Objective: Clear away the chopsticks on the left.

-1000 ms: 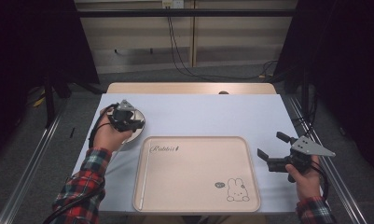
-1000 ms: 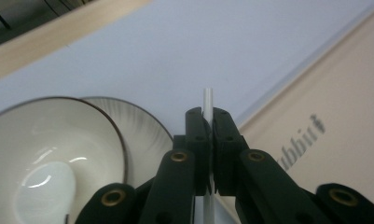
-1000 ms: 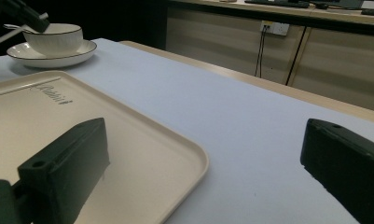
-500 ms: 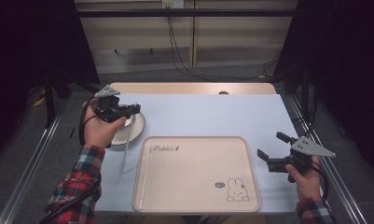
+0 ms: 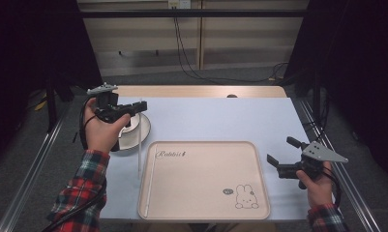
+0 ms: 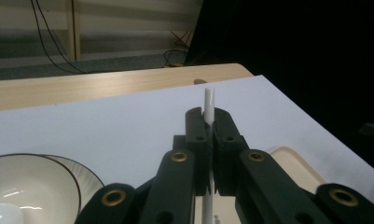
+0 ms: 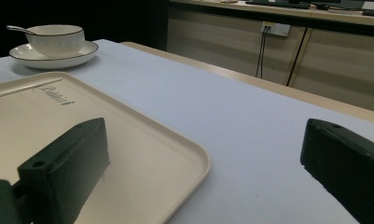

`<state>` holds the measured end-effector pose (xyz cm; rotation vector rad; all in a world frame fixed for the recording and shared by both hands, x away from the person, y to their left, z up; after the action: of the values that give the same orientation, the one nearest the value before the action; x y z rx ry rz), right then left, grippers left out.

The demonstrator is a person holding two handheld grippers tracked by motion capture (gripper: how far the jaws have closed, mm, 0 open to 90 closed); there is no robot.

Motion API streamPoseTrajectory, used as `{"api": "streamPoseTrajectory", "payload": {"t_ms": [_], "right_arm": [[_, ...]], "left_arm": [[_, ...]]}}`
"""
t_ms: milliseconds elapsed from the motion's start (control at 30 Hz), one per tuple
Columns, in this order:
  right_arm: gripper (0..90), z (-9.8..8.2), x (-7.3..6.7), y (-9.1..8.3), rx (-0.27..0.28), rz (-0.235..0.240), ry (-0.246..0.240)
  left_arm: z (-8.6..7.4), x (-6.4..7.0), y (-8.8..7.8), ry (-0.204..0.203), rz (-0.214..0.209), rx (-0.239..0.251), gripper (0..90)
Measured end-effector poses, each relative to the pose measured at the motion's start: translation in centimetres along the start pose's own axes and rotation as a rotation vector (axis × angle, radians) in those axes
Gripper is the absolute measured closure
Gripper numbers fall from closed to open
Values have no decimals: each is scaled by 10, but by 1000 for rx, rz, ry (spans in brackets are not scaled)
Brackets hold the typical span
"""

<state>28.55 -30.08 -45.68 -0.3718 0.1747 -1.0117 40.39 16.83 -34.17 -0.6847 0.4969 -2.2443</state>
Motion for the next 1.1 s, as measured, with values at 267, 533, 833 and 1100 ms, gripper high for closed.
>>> {"api": "streamPoseTrajectory", "payload": {"t_ms": [267,533,833,1100], "right_arm": [[4,0,0,0,-1,-1,0],[5,-1,0,0,-7,8,0],[5,-1,0,1,-9,6,-5],[5,-1,0,1,-8,3,-8]], "left_arm": [[-8,2,7,-70,-18,-28,875],[-24,5,20,-124,-38,-67,875],[-36,8,33,-164,-34,-99,875],[-48,6,42,-194,-43,-138,874]]}}
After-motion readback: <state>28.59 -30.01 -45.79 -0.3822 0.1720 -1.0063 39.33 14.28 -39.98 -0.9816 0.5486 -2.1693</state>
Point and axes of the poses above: each handheld gripper's, and its own axes: y roughly forward along the jaws, z roughly out of its top, x roughly to its right, the point moved 5 cm from there along y, roughly forward along the jaws, and after that the axes turned 8 degrees about -x, right-handed, at the moved point
